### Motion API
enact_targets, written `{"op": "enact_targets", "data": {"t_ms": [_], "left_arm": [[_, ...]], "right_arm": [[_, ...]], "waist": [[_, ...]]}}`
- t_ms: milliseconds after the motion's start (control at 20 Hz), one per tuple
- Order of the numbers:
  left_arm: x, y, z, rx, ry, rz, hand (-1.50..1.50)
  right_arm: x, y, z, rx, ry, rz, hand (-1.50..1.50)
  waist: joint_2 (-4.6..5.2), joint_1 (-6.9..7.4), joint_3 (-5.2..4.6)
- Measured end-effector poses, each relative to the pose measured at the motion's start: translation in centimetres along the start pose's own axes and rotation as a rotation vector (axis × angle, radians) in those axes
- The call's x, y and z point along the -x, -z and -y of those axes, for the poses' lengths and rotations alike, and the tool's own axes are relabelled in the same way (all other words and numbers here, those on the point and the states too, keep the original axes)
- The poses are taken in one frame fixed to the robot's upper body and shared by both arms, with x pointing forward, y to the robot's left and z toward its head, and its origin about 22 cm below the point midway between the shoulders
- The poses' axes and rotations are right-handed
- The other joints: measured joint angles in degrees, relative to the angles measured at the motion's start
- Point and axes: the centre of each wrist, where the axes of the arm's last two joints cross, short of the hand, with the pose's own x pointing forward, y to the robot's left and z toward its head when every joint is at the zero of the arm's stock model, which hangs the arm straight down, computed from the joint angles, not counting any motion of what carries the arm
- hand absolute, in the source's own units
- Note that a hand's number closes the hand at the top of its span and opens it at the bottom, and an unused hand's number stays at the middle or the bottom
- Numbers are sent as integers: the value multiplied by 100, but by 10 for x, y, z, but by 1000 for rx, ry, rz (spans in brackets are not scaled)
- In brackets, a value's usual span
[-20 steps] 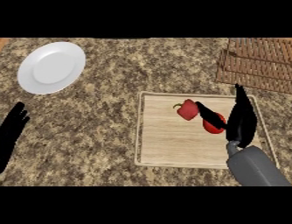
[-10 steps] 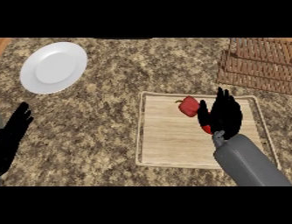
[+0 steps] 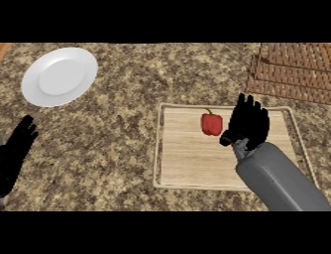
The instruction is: Pick the tomato from the tray and place it in the tiered shelf
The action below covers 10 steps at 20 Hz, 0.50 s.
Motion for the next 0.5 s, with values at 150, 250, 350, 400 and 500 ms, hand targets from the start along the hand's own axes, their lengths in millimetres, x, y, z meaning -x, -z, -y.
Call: {"op": "enact_targets", "data": {"t_ms": [150, 250, 350, 400, 500], "left_arm": [[-2, 0, -2, -1, -1, 0, 0], [0, -2, -1, -3, -5, 0, 0], [0, -1, -2, -1, -2, 2, 0], [-1, -2, -2, 4, -1, 4, 0], [1, -2, -3, 8, -3, 4, 0]], "right_arm": [[4, 1, 5, -17, -20, -12, -150], [11, 4, 4, -25, -36, -30, -150], [18, 9, 5, -31, -53, -47, -150], [20, 11, 5, -33, -57, -49, -150], [23, 10, 4, -36, -66, -48, -150]], "waist": [[11, 5, 9], [16, 15, 12], [26, 20, 14], [29, 33, 16], [36, 39, 18]]}}
